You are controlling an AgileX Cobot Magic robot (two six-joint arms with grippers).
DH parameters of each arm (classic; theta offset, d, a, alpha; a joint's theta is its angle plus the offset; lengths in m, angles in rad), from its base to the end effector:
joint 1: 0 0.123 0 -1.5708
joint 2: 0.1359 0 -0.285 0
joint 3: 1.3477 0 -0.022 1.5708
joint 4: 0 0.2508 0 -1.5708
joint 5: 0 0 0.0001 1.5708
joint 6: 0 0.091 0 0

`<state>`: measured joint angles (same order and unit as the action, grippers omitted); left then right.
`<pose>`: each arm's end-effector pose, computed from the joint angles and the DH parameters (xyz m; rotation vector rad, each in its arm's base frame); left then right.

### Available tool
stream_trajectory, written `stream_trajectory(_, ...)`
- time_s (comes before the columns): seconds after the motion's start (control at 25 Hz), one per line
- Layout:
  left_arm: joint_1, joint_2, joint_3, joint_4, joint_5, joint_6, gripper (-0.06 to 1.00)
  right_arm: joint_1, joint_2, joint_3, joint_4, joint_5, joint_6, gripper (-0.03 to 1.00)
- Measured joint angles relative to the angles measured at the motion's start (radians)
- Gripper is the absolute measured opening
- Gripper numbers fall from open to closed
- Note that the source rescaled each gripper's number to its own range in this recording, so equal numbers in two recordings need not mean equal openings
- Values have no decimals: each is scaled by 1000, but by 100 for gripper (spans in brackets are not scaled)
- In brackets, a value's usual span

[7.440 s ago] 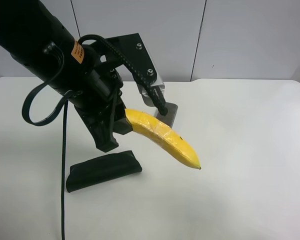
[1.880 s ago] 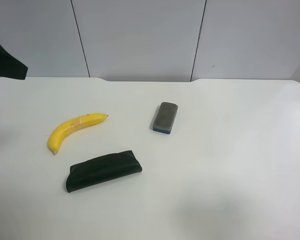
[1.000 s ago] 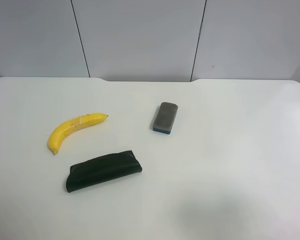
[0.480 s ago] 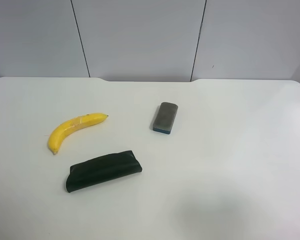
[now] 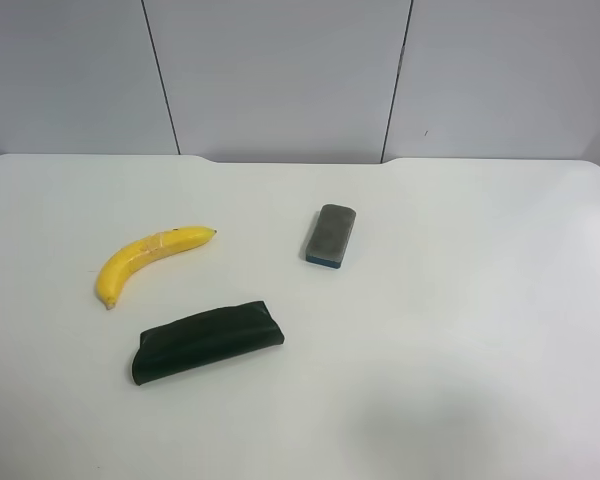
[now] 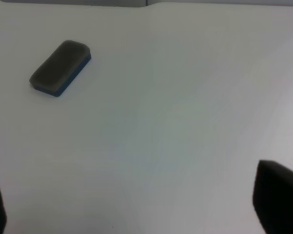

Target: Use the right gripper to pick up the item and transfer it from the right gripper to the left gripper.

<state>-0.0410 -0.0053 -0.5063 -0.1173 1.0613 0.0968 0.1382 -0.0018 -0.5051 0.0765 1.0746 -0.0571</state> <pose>-0.0071 -0.0090 0.2794 0.1460 2.0241 -0.1049 -0.0072 0.0052 0.2778 -0.2045 2.0417 0.1421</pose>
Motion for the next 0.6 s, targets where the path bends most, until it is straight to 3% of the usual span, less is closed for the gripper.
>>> stream_trajectory(0.6,0,-1,0,2,-1,-3,100,-92,0,0,0,0,0,100)
